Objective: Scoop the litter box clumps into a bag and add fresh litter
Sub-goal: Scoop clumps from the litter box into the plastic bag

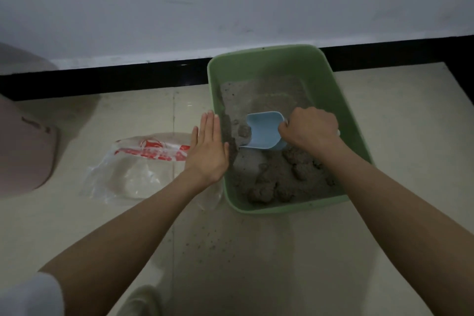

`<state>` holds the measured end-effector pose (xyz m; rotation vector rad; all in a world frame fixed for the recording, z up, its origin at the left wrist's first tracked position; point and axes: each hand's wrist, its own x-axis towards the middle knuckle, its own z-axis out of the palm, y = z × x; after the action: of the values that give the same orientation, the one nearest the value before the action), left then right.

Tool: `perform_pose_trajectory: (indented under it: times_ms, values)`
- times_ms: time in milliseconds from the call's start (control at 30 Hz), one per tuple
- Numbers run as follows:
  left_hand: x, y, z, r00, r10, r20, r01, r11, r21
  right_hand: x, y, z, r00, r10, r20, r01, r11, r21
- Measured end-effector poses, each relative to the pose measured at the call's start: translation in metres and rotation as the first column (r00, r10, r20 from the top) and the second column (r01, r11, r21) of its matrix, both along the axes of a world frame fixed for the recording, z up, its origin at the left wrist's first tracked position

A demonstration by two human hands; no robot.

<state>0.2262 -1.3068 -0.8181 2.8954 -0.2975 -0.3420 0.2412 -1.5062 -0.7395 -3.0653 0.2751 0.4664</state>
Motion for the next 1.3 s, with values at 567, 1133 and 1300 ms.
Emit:
perform_pose_trajectory:
  times_ms: [567, 1133, 1300]
  values:
    - [0.006, 0.001, -0.005, 0.991, 0.133, -0.012, -0.128, 0.924, -0.359, -0.017, -0.003, -0.052, 0.911, -0.368, -0.186, 0.411, 0.768, 0.491]
    - [0.011, -0.019, -0.019, 0.931, 0.341, -0.130, -0.355, 0.768, -0.533, 0.072, -0.008, -0.040, 0.987, -0.158, -0.036, 0.158, 0.987, -0.006]
    - [0.009, -0.020, -0.021, 0.937, 0.338, -0.087, -0.331, 0.782, -0.527, 0.097, 0.009, -0.059, 0.995, -0.078, -0.059, 0.079, 0.997, 0.020]
